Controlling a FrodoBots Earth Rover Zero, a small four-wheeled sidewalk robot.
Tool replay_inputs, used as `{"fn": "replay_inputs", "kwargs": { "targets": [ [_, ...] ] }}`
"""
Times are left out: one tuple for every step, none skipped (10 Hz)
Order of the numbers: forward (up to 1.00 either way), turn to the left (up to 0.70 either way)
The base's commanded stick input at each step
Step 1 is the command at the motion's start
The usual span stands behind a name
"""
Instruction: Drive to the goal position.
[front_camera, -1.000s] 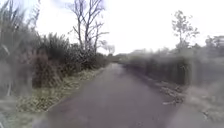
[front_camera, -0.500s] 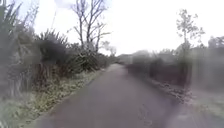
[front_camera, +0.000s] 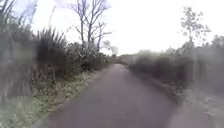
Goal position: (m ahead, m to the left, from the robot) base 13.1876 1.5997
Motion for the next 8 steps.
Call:
{"fn": "replay_inputs", "kwargs": {
  "targets": [
    [0.7, -0.35],
    [0.7, -0.35],
    [0.7, -0.35],
    [0.7, -0.35],
    [0.7, -0.35],
    [0.7, -0.34],
    [0.7, -0.28],
    [0.7, -0.03]
  ]
}}
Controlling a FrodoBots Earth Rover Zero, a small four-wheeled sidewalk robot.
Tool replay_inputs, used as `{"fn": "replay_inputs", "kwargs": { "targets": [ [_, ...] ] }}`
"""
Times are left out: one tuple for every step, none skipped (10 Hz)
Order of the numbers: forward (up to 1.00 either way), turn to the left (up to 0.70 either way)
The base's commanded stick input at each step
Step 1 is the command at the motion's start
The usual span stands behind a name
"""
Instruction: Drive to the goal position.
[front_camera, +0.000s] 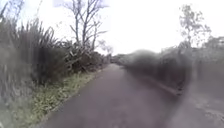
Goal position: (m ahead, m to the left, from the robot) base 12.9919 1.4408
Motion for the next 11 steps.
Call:
{"fn": "replay_inputs", "kwargs": {
  "targets": [
    [0.7, 0.0],
    [0.7, 0.0],
    [0.7, 0.0],
    [0.7, 0.0],
    [0.7, 0.0],
    [0.7, 0.0],
    [0.7, 0.0],
    [0.7, 0.0],
    [0.7, 0.0],
    [0.7, 0.0],
    [0.7, 0.0]
  ]
}}
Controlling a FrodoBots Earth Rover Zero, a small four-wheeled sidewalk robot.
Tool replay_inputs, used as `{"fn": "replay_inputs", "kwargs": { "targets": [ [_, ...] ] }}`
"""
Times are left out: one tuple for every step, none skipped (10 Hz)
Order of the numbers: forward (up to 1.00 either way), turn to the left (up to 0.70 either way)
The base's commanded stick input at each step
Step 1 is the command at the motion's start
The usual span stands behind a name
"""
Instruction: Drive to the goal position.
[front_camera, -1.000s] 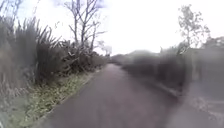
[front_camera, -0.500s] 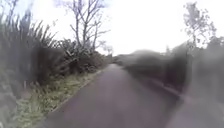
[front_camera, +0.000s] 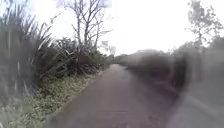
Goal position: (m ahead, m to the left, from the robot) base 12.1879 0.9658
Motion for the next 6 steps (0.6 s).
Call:
{"fn": "replay_inputs", "kwargs": {
  "targets": [
    [0.7, 0.0],
    [0.7, 0.0],
    [0.7, 0.0],
    [0.7, -0.05],
    [0.7, -0.25],
    [0.7, -0.34]
  ]
}}
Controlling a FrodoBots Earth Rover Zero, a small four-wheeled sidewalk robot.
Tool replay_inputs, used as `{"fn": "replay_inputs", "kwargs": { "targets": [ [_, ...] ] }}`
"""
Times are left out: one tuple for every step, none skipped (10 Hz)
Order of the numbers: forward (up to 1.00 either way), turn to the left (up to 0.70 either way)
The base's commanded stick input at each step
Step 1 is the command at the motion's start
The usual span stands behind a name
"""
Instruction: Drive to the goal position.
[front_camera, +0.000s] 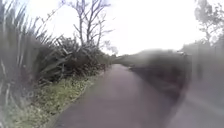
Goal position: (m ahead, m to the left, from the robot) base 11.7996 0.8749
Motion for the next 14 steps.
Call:
{"fn": "replay_inputs", "kwargs": {
  "targets": [
    [0.7, -0.35],
    [0.7, -0.35],
    [0.7, -0.35],
    [0.7, -0.35],
    [0.7, -0.35],
    [0.7, -0.14],
    [0.7, -0.03],
    [0.37, 0.0],
    [0.0, 0.0],
    [0.0, 0.0],
    [0.0, 0.0],
    [0.22, 0.0],
    [0.68, 0.0],
    [0.7, 0.0]
  ]
}}
